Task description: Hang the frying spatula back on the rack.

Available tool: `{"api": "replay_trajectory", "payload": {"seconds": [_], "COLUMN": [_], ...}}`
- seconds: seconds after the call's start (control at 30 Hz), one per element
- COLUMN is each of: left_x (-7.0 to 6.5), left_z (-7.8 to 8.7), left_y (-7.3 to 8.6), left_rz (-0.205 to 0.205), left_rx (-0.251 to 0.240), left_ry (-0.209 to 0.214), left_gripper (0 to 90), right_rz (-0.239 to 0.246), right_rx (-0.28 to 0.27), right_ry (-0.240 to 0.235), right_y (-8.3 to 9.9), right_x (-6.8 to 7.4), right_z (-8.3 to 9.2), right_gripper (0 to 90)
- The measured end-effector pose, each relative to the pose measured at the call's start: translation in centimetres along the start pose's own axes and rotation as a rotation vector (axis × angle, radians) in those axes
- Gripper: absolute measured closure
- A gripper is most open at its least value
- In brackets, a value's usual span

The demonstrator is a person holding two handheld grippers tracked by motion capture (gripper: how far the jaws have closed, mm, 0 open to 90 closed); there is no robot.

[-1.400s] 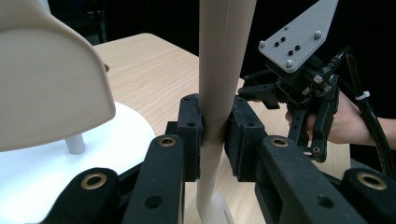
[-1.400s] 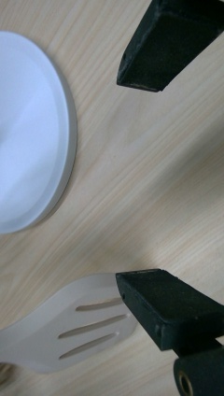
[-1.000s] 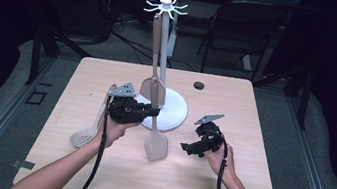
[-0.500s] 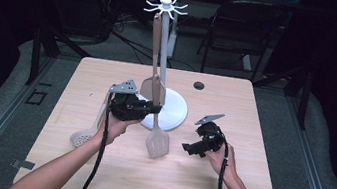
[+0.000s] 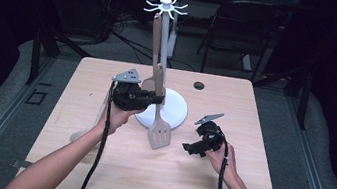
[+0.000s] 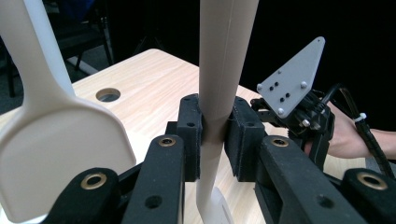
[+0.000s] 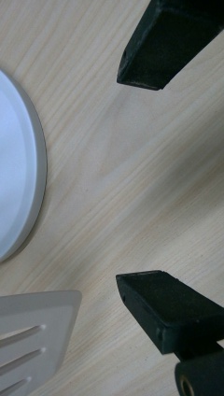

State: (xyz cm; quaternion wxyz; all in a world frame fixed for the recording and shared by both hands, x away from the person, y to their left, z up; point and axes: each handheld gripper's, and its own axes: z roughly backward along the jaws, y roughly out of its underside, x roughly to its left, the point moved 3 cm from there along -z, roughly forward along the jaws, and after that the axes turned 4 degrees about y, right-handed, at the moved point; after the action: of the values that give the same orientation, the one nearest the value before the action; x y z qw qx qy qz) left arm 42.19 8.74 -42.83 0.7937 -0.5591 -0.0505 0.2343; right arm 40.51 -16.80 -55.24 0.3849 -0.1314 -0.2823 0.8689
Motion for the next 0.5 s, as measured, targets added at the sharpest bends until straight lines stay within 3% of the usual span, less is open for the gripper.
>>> {"api": "replay_trajectory", "payload": {"seconds": [0.5], "left_x": [0.2], "left_z": [-0.5], "left_y": [-3.2], "left_rz": [-0.044], "left_rx": [-0.002], "left_ry": [-0.004], "left_gripper": [77.0], "right_rz": [0.007], "right_rx": [0.001], "right_ry": [-0.003], "right_y": [-0.1], "right_x": [0.1], "right_z": [-0.2], "right_gripper": [4.3]}}
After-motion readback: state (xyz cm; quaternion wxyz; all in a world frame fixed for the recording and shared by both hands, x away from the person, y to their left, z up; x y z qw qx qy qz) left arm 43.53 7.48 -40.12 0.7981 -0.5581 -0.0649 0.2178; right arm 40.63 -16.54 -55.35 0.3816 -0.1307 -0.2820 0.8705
